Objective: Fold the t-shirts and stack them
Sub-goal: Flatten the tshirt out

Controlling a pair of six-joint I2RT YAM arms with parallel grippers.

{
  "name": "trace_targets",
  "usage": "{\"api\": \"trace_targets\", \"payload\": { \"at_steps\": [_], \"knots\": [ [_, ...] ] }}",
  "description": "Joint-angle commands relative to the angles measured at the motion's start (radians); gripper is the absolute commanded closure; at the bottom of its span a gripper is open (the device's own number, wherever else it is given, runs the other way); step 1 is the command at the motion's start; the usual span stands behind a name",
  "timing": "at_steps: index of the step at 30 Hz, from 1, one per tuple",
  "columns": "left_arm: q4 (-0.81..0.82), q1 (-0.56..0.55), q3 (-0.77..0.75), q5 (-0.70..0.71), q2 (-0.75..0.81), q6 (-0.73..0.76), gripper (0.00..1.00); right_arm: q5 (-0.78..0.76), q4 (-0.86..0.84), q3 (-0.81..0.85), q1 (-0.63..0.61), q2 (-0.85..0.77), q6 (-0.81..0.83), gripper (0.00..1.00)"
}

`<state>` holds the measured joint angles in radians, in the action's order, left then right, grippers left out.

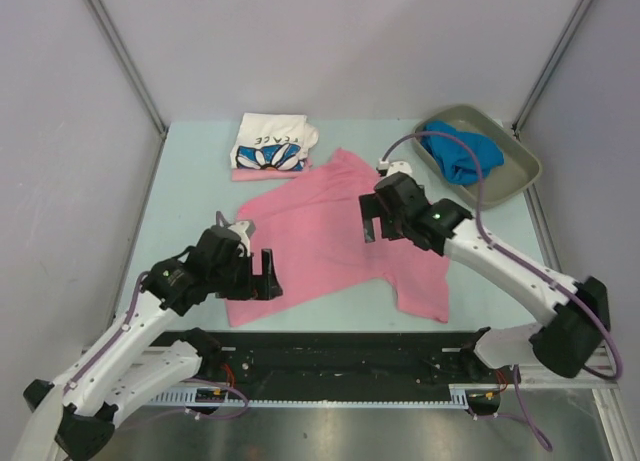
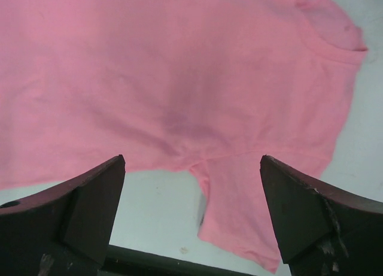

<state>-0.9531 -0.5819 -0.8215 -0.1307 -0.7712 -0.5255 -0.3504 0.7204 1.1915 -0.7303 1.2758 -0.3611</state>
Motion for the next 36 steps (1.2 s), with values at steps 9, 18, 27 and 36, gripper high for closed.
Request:
{"api": "trace_targets", "payload": {
  "at_steps": [9,18,27,36],
  "knots": [
    [-0.346,-0.022,0.03,0.404,0.018,-0.277,0.0,0.019,-0.165,-0.056,-0.07,0.168,0.039,0.0],
    [-0.216,-0.045,0.081,0.295,-0.142,-0.301,0.0,0.002,-0.177,-0.098,-0.067,0.091,0.054,0.0],
    [0.008,-0.049,0.214,0.345,-0.145,-0.491,0.0,0.093,-0.236,-0.181,-0.077,0.034,0.04,0.0],
    [0.1,-0.049,0.34,0.42,-0.125,-0.677,0.06,0.136,-0.272,-0.251,-0.096,-0.009,0.022,0.0]
  ]
}}
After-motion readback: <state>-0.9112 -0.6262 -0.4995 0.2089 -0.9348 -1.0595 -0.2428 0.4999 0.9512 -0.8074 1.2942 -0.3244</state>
